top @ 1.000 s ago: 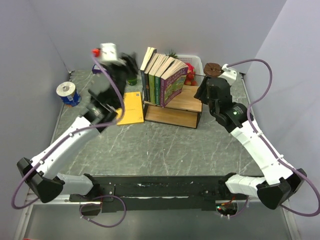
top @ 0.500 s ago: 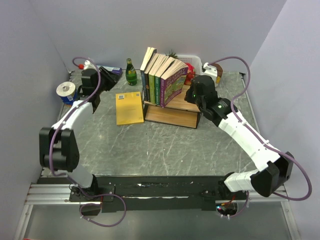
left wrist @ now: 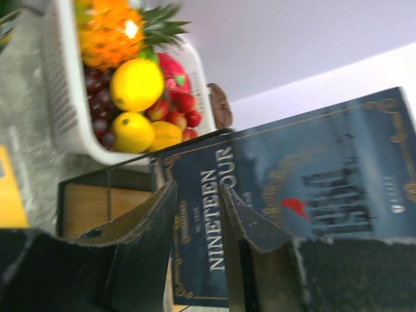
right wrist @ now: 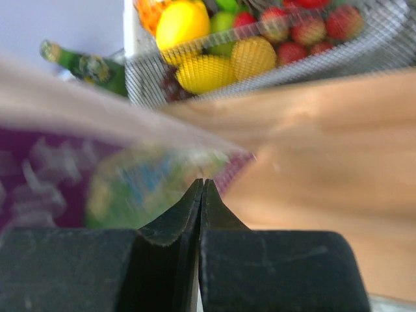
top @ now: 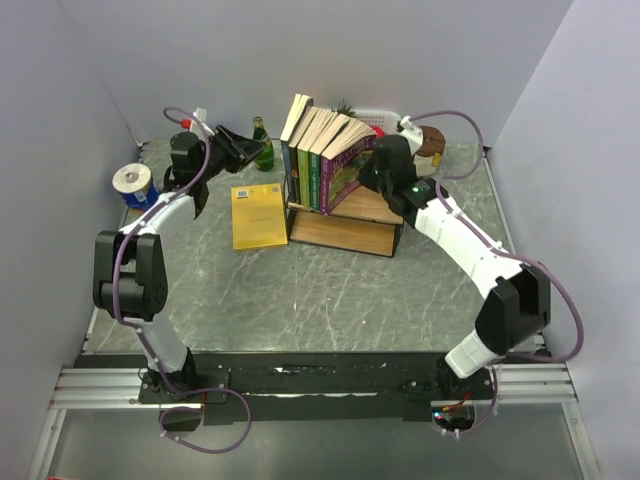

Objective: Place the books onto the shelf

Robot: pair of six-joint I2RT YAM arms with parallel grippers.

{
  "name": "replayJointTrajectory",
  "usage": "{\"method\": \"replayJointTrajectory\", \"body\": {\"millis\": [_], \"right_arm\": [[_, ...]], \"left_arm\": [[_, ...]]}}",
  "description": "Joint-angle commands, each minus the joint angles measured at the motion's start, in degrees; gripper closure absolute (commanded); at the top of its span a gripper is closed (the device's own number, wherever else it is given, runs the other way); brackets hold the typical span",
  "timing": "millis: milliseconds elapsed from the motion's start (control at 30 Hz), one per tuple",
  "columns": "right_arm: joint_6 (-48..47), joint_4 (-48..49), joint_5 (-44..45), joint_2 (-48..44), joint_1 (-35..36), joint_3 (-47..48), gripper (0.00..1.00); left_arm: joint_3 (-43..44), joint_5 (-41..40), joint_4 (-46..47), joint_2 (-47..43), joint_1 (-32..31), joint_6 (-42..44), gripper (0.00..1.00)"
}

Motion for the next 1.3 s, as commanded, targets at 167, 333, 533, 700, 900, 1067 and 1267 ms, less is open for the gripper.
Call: {"method": "replayJointTrajectory", "body": {"millis": [167, 333, 533, 700, 900, 1067, 1267], "right_arm": [[2.51, 2.33, -2.24, 6.78, -1.68, 11.26, 1.00], [2.51, 2.86, -4.17, 8.36, -1.95, 12.67, 1.00], [2.86, 3.39, -8.04, 10.56, -1.86, 14.69, 1.00], [3.21, 3.65, -9.45, 11.70, -1.69, 15.66, 1.00], [3.39, 3.74, -11.38, 12.49, -1.60, 16.27, 1.00], [3.56, 3.74, -12.61, 13.19, -1.25, 16.89, 1.00], [3.30, 2.68, -12.79, 14.08, -0.54, 18.47, 1.00]], "left_arm": [[6.95, 5.14, -1.17, 3.09, -3.60, 5.02, 0.62], [7.75, 5.05, -2.76, 4.06, -5.88, 6.70, 0.62], [6.87, 4.53, -3.11, 3.27, -6.59, 7.58, 0.62], [6.34, 4.00, -4.07, 1.95, -7.20, 8.54, 0.62], [5.64, 3.56, -4.51, 0.90, -7.99, 9.25, 0.62], [5.20, 3.29, -4.52, 0.72, -8.08, 9.16, 0.62], [4.94, 2.94, -5.74, 0.19, -8.08, 9.86, 0.62]]}}
